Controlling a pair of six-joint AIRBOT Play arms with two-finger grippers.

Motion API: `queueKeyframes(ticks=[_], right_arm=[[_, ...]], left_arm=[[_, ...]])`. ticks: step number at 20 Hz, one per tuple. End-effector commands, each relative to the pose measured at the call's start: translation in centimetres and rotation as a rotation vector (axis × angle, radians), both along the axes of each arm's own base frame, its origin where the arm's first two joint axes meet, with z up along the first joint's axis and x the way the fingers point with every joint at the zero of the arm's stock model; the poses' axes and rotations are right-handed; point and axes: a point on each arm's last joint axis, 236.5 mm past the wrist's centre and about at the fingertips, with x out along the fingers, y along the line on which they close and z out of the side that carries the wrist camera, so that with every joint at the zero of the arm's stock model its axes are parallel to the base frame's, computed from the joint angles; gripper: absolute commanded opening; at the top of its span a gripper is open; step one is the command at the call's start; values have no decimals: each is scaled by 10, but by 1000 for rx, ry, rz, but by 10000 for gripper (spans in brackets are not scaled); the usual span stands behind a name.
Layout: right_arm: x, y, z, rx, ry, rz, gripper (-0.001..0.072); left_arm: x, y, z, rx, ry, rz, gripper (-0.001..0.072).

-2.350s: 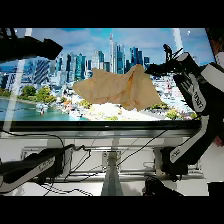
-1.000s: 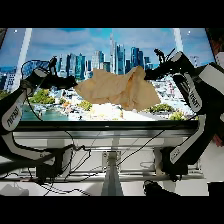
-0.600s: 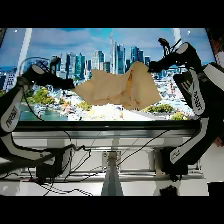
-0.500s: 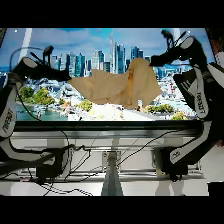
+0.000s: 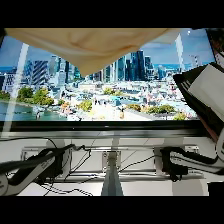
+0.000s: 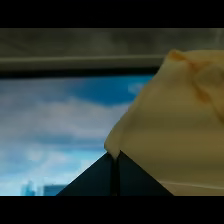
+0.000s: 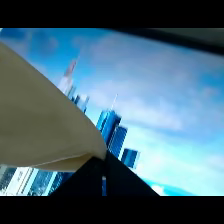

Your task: Fold the clothes and pants, and hang the long-sleeved shirts on hangers.

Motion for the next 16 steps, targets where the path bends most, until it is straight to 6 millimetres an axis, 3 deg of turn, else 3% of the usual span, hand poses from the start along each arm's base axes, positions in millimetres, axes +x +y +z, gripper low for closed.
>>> queueKeyframes(ticks=[1, 3, 5, 7, 9, 11, 13, 16], right_arm=[[-64, -6, 80, -42, -185, -39, 10], [-93, -2, 99, -58, -224, -34, 11], [-121, 6, 105, -71, -217, -12, 11], [-143, 12, 91, -92, -146, 17, 10], [-147, 14, 64, -75, -37, 31, 10], [-134, 13, 21, -23, 78, 17, 10], [-123, 16, -48, 32, 256, 26, 10], [-111, 20, -155, 120, 468, 12, 10]], left_arm=[[-74, 27, 98, 87, -283, 167, 14], [-98, 41, 112, 115, -319, 239, 14], [-115, 56, 119, 122, -339, 306, 14], [-118, 69, 118, 122, -333, 348, 14], [-97, 78, 101, 87, -288, 329, 13], [-53, 73, 57, 11, -163, 238, 13], [-2, 46, -19, -56, 63, 89, 13], [60, -18, -141, -68, 374, -154, 14]])
